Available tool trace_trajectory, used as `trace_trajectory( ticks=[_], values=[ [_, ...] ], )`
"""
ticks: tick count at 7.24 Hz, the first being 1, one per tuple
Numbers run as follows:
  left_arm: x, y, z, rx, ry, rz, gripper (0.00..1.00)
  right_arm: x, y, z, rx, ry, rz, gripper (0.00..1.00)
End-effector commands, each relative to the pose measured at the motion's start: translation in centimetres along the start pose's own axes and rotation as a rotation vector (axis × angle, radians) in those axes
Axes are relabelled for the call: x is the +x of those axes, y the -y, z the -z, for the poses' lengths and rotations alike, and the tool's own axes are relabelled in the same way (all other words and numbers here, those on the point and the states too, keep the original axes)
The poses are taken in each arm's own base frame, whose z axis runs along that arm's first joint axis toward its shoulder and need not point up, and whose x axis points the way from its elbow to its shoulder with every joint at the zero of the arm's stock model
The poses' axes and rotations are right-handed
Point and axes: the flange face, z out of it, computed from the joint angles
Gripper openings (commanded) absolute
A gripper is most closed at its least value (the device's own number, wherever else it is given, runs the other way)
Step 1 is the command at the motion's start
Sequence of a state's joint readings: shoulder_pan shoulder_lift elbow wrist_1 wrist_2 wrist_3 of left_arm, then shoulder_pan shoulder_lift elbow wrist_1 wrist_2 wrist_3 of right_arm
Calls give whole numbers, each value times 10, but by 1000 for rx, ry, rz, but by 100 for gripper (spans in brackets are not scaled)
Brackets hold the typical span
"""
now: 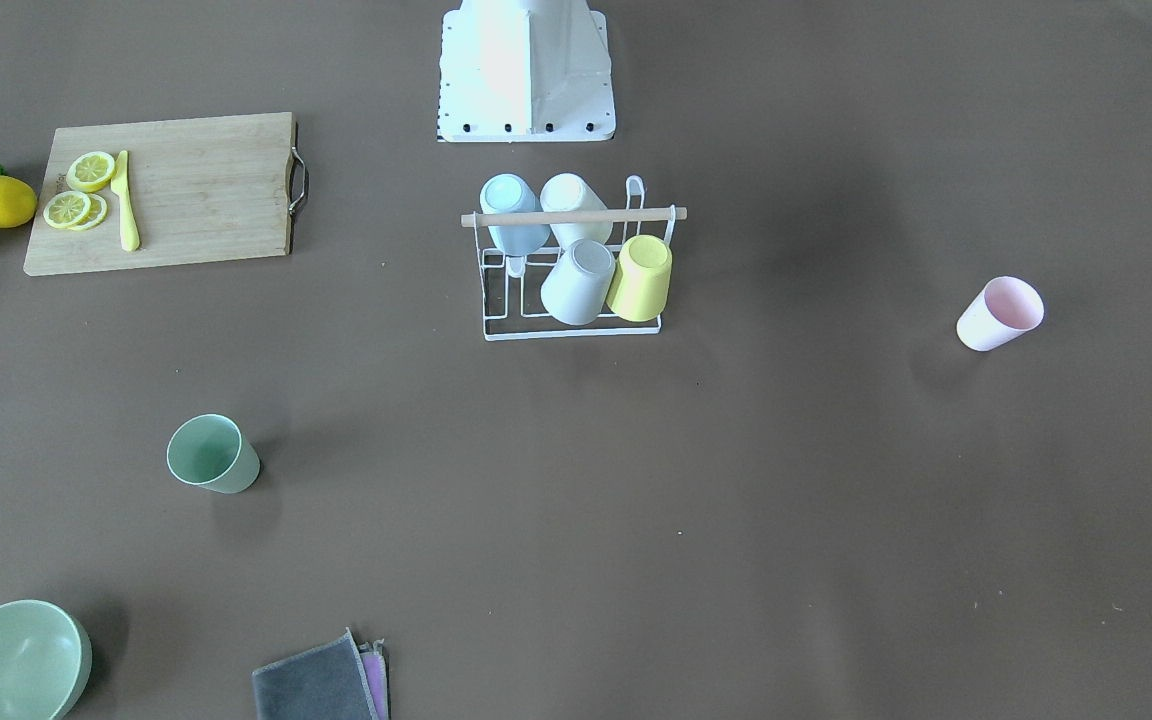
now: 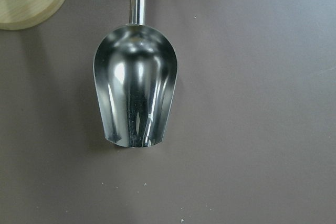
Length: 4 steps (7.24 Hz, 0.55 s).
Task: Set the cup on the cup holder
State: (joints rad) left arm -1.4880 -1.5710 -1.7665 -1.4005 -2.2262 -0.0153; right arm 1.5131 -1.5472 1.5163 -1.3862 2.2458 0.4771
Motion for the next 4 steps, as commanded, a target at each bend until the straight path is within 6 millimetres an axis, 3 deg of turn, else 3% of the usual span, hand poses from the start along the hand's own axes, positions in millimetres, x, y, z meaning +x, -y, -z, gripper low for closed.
trace_trajectory(
  ticks=[1,4],
  values=[
    [0,0,1,0,0,0,98,0,0,0,6,-7,9,100],
    [7,7,8,21,-4,-15,98,-2,0,-2,4,-9,14,100]
  ],
)
